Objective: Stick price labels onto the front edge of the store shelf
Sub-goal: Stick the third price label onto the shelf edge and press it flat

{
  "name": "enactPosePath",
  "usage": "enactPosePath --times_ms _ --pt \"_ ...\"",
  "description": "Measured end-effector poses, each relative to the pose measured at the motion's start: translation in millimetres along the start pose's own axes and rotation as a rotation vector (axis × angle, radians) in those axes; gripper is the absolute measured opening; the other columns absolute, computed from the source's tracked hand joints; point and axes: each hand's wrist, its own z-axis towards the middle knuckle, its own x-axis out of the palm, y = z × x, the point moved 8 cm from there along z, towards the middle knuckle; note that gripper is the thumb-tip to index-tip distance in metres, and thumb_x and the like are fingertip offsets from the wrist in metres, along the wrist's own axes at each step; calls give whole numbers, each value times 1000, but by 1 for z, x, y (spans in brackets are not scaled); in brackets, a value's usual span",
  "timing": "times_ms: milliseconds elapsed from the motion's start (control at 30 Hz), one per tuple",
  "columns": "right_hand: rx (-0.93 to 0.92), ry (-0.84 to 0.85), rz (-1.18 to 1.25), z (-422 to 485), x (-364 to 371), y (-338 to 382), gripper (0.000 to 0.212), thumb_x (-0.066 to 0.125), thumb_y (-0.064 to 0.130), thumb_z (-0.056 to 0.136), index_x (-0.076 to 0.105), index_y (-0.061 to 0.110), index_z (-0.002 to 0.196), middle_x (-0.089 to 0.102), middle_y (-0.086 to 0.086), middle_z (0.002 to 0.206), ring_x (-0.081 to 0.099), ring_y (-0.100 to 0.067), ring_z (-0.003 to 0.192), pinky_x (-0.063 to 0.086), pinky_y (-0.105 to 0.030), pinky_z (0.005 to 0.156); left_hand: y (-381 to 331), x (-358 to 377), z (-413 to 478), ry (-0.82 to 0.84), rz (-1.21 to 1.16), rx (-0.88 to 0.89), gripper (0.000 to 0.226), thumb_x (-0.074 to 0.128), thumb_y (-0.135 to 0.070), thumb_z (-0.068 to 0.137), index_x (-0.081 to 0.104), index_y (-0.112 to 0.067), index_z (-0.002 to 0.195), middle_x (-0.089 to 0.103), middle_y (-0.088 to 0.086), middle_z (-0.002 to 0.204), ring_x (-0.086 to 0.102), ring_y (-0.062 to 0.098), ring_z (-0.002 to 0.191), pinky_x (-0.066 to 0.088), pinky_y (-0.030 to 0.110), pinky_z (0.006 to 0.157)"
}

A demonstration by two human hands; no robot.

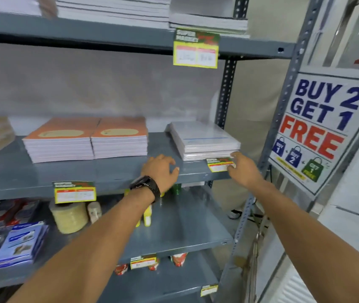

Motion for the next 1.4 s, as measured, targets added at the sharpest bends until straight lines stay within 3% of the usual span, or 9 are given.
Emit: enactPosePath --times_ms 133,367,533,700,833,900,1067,1300,1400 --pt "61 126 -2 28 4 -30 47 56 26 90 44 6 131 61 -21 120 56 -39 110 44 -37 81 -51 54 25 99 86 -73 42 48 -51 88 64 -23 115 62 5 124 54 32 116 41 43 95" --pt "83 96 211 52 12 -43 48 70 33 82 56 8 120 63 -9 120 58 -27 113 40 -26 84 -79 84 47 99 244 -202 51 41 -58 89 67 -20 111 52 12 120 45 33 114 34 46 91" --pt "133 72 437 58 15 -50 40 79 18 74 62 9 109 62 -1 97 61 -19 93 43 -26 80 -86 88 58 121 -18 -335 36 61 -49 79 69 -27 106 60 2 122 48 31 119 36 43 99" --pt "189 71 671 62 12 -54 32 79 4 73 64 12 99 62 2 83 60 -15 79 49 -26 68 -84 87 65 70 -509 -418 18 74 -32 75 65 -19 66 67 0 78 62 22 77 49 28 80" --pt "130 150 878 54 7 -43 19 72 -5 79 70 11 88 68 -5 86 65 -19 81 56 -29 77 -90 79 57 16 -574 -335 13 73 -20 80 60 -20 83 67 0 83 64 20 80 50 27 74" --pt "50 170 808 44 5 -41 15 71 -1 81 70 11 90 69 -8 89 64 -15 77 56 -24 70 -89 77 47 -7 -558 -304 16 73 -18 79 60 -21 89 69 1 84 65 20 79 52 28 73" --pt "-47 155 688 18 18 -47 9 73 7 82 72 15 85 74 -10 88 67 -19 75 56 -37 72 -80 85 16 -86 -432 -270 10 71 -31 81 68 -22 79 74 -1 75 68 20 68 55 31 66" --pt "-23 11 533 -1 31 -58 9 76 13 78 75 19 84 75 1 79 70 -14 72 57 -31 68 -74 101 4 -107 -348 -315 15 72 -34 80 68 -21 74 73 -2 74 67 18 71 55 31 66" --pt "-37 -50 500 -6 32 -57 9 76 13 79 75 17 87 75 3 80 66 -6 68 51 -18 66 -75 103 2 -117 -299 -301 16 69 -34 83 68 -19 77 73 0 75 66 19 73 50 28 63"
